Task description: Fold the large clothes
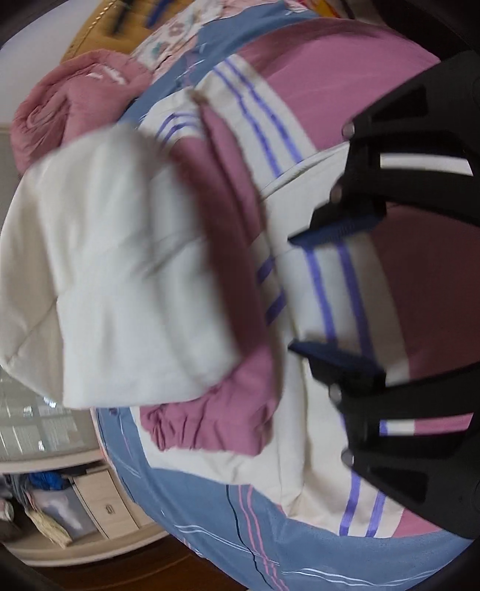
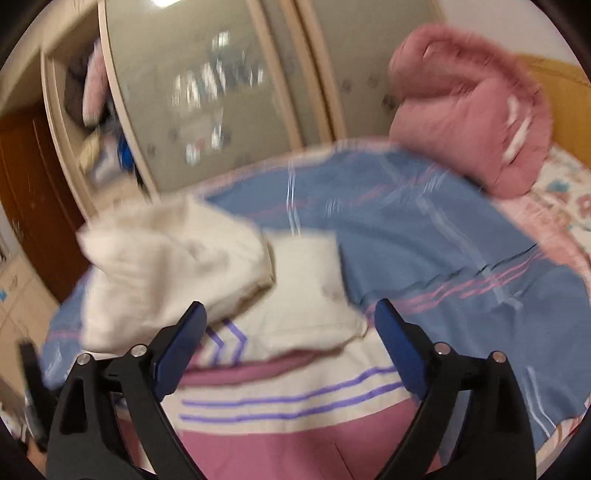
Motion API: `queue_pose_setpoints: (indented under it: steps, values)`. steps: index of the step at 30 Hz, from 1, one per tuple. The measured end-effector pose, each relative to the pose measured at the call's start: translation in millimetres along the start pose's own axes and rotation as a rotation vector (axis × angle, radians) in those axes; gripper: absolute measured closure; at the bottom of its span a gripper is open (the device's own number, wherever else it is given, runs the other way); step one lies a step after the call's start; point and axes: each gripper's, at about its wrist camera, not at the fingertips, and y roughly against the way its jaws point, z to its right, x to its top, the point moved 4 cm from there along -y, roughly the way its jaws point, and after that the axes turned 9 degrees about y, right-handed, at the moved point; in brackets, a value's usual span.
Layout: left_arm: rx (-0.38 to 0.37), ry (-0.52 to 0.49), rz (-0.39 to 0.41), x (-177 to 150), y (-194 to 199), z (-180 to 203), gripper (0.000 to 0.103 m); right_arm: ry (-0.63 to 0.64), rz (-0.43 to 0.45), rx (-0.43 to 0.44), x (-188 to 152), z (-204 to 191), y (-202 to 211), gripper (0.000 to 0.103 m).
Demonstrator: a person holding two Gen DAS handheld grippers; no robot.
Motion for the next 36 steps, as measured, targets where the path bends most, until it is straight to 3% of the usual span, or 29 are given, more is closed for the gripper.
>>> queue_pose_setpoints:
  steps: [1, 3, 5, 7, 9, 12, 15, 17, 19, 21, 23, 25, 29, 32, 36]
  values:
    - [-0.001, -0.027, 0.010, -1.3, 7.9, 6.9, 0.031, 0.025, 0.037, 0.034, 12.1, -15.6, 5.1, 0.002]
    - [0.014, -0.093, 0.115, 5.5, 34.3, 13.8, 0.009, 0.111, 0.077, 0.081, 37.8, -53.7, 0.4, 0.001]
    - [0.031, -0.106, 0.214, 12.0, 60.4, 17.0, 0.002, 0.163, 0.093, 0.083, 61.2, -82.1, -15.8, 0.001]
    - [0.042, -0.065, 0.297, 24.2, 84.0, 6.7, 0.002, 0.178, 0.076, 0.109, 95.4, -116.8, -50.1, 0.001]
    - [0.040, 0.038, 0.355, 36.1, 102.5, -11.2, 0.002, 0.148, 0.035, 0.146, 125.4, -143.6, -90.5, 0.001]
    - [0.024, 0.176, 0.419, 42.9, 117.2, -43.7, 0.002, 0.215, -0.041, 0.103, 145.1, -170.1, -150.1, 0.001]
    - [0.078, 0.245, 0.453, 51.2, 121.7, -68.7, 0.002, 0.280, -0.197, 0.034, 119.6, -175.4, -211.6, 0.001]
    - [0.085, 0.296, 0.457, 52.6, 121.4, -83.0, 0.002, 0.216, -0.321, 0.040, 76.6, -158.8, -238.2, 0.001]
    - [0.078, 0.326, 0.450, 54.0, 122.3, -90.6, 0.002, 0.180, -0.401, 0.052, 31.9, -145.5, -247.8, 0.001]
    - [0.069, 0.334, 0.438, 56.6, 120.7, -93.5, 0.002, 0.221, -0.440, 0.054, -18.8, -139.5, -252.6, 0.001]
    - [0.070, 0.321, 0.428, 55.5, 116.3, -92.6, 0.002, 0.303, -0.382, 0.038, -65.0, -134.6, -246.7, 0.001]
    - [0.070, 0.293, 0.414, 54.5, 111.0, -89.1, 0.002, 0.327, -0.311, 0.019, -82.2, -131.5, -236.2, 0.001]
    - [0.088, 0.264, 0.389, 51.1, 97.7, -85.0, 0.002, 0.297, -0.330, 0.040, -81.2, -127.8, -236.8, 0.001]
    - [0.088, 0.281, 0.378, 50.7, 90.7, -86.0, 0.002, 0.284, -0.284, 0.077, -72.5, -124.9, -226.6, 0.001]
    - [0.077, 0.314, 0.369, 49.7, 84.4, -83.1, 0.002, 0.119, -0.039, 0.184, -39.6, -99.5, -131.6, 0.001]
